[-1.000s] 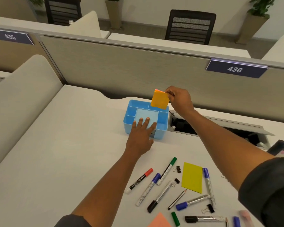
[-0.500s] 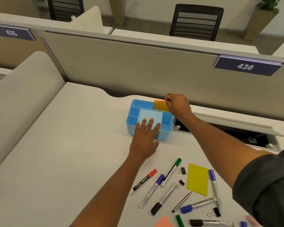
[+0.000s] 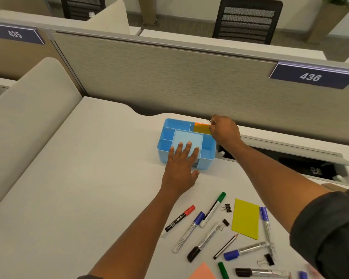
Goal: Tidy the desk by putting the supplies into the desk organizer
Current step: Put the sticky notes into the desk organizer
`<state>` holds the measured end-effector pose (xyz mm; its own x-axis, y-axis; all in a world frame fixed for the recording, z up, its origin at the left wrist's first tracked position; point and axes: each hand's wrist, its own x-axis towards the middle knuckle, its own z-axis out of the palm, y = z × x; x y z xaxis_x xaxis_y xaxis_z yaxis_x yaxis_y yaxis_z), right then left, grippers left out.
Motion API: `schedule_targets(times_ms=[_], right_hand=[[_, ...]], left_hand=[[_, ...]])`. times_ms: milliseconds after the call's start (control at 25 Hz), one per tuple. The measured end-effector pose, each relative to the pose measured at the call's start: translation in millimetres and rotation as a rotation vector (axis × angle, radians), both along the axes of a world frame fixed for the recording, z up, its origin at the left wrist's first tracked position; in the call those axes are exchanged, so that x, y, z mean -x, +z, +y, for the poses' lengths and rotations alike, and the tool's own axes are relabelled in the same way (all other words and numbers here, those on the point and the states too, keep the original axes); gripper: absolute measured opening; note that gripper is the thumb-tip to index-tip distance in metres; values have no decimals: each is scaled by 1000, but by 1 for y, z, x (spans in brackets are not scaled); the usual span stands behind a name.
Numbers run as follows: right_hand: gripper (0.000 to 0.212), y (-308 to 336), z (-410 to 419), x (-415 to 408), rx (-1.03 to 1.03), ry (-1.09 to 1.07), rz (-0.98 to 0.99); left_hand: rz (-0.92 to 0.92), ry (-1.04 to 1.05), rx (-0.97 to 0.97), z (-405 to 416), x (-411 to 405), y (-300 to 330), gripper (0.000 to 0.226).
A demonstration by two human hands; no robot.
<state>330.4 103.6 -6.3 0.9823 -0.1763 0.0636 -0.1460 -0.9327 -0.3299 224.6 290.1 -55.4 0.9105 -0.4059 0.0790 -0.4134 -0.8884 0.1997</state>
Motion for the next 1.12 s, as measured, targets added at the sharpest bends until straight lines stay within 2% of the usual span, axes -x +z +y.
schedule_targets(times_ms=[160,480,560,640,720,800,1000,1120], right_hand=[[33,15,-9,6,-29,2,-22],[27,39,-54,94,-108,-41,-100],[22,36,-66,128,-125,-49,-87],[19,28,-78,162,-139,-78,-64],[24,16,-91,196,-180,-150,-40],[26,3,-102,231,-218,-222,-18],[20,-25,-117,311,-262,-255,33],[21,-33,-120,335,-280,-262,55]], left_hand=[[36,-6,24,1,1,2,78],[-36,107,316,-13,49,17,75],[-68,23,335,-29,77,17,64],[-48,-103,322,-48,99,17,40],[115,-193,251,-69,114,20,28],[242,-225,183,-89,123,20,32],[284,-316,-86,-124,131,6,73],[286,-349,-193,-137,130,0,82]])
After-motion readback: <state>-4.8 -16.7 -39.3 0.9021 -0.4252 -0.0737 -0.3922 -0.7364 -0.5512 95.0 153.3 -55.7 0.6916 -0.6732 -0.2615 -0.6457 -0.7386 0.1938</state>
